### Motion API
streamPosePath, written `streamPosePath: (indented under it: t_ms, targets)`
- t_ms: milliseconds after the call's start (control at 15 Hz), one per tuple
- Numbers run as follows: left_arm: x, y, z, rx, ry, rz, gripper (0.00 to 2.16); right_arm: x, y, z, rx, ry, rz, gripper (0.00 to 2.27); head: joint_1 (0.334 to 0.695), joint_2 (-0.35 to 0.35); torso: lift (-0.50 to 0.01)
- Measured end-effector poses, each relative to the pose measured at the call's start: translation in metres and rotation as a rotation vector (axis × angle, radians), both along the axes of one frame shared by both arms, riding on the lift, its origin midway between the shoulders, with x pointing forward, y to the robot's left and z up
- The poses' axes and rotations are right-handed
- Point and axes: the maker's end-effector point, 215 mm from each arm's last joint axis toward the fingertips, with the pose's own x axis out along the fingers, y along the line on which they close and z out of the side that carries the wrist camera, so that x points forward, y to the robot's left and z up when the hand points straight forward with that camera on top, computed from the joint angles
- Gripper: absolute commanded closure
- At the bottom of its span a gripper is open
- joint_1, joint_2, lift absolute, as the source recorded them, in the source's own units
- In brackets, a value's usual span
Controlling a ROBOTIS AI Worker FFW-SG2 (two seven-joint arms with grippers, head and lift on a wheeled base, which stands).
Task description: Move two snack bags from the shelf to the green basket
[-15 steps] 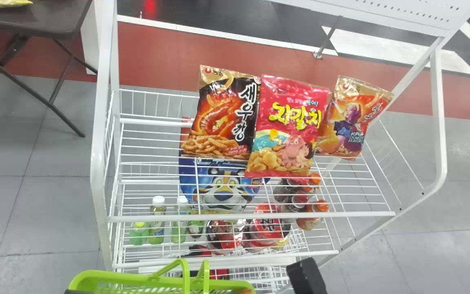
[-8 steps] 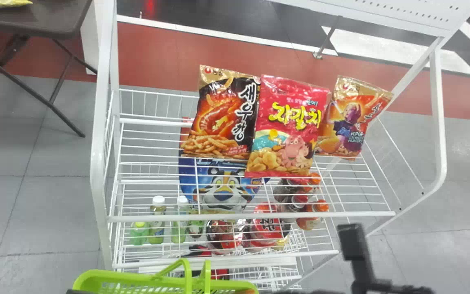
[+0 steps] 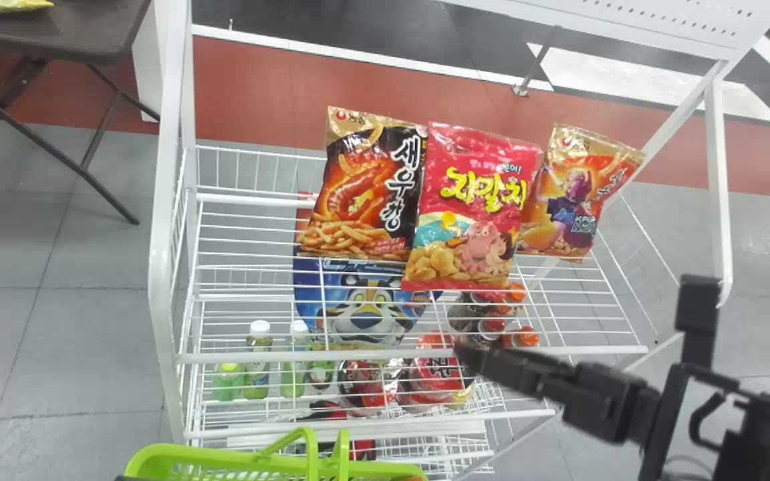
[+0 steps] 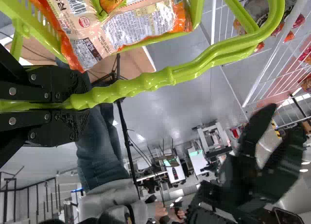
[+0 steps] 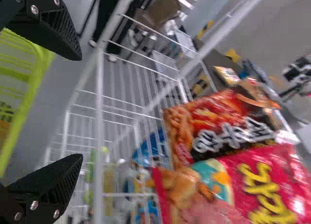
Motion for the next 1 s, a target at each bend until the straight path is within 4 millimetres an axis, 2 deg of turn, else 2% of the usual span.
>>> streamPosePath:
  t_ms: [133, 333, 533, 800, 1000]
  targets:
    - [0.0, 0.0, -0.001, 0.003, -0.001, -0.004, 2.05, 0.042, -0.032, 0.02, -0.031, -0.154, -0.061, 0.11, 0.695, -0.35, -0.016]
    - [0.001, 0.001, -0.001, 0.007, -0.005, -0.012, 2.05, 0.084, -0.075, 0.031, -0.075, -0.254, -0.165, 0.11, 0.695, -0.35, -0.016]
    - [0.0, 0.003, -0.002, 0.013, -0.004, -0.022, 2.05, 0.111, -0.122, 0.038, -0.164, -0.313, -0.276, 0.11, 0.695, -0.35, -0.016]
    - [0.003, 0.005, -0.002, 0.014, -0.004, -0.036, 2.05, 0.143, -0.187, 0.034, -0.31, -0.334, -0.401, 0.11, 0.695, -0.35, -0.016]
    - [0.004, 0.005, -0.003, 0.014, -0.003, -0.04, 2.05, 0.162, -0.209, 0.025, -0.356, -0.334, -0.428, 0.11, 0.695, -0.35, -0.016]
